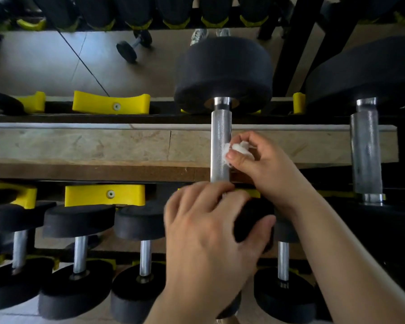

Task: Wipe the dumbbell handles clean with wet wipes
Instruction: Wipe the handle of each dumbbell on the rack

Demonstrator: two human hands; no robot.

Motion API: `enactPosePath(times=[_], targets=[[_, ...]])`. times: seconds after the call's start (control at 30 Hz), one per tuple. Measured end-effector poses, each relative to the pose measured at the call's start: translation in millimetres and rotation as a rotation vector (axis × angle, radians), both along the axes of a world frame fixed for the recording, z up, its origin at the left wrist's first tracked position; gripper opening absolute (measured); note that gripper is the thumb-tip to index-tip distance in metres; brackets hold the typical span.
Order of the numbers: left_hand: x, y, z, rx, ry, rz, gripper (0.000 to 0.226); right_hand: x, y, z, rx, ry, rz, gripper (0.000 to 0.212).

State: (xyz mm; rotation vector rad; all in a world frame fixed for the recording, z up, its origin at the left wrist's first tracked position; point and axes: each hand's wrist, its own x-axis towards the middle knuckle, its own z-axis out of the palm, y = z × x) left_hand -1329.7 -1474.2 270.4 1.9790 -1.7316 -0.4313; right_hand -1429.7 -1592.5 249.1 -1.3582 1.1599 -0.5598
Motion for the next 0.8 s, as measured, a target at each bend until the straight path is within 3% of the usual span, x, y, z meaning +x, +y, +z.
enactPosePath(times=[0.1, 0.17, 0.23, 0.3, 0.43, 0.53, 0.6, 0.7, 0.8], targets=[[-1.3, 8.7, -0.1, 0.197, 0.17, 0.274, 0.093, 4.8, -5.1, -1.0, 0.23, -0.168, -0.027, 0.035], [-3.6, 9.3, 5.2, 0.303, 0.258, 0.316, 0.108, 9.0, -6.7, 1.1, 0.381, -0.317, -0.078, 0.049], [-2.4, 7.5, 8.5, 0.329, 0.272, 0.302, 0.108, 14.7, -6.3, 7.5, 0.402, -0.326, -0.092, 0.033], [1.9, 7.8, 8.7, 0.284, 0.285, 0.285, 0.1, 21.9, -3.7, 11.7, 0.278, -0.124, -0.077, 0.017], [14.1, 7.7, 4.3, 0.214, 0.335, 0.276, 0.088, 31.3, -3.9, 11.8, 0.163, 0.083, -0.025, 0.023], [18.1, 7.1, 3.6, 0.236, 0.311, 0.247, 0.093, 20.5, -5.0, 22.3, 0.021, 0.308, 0.148, 0.023], [18.6, 6.9, 3.6, 0.244, 0.294, 0.242, 0.099, 9.7, -1.8, 25.0, -0.143, 0.421, 0.15, 0.027], [17.8, 6.5, 3.9, 0.235, 0.282, 0.248, 0.104, 5.1, 7.7, 25.9, -0.421, 0.363, -0.066, 0.041], [17.3, 7.6, 2.9, 0.203, 0.271, 0.25, 0.104, 8.2, -0.5, 22.8, -0.507, 0.266, -0.178, 0.03]])
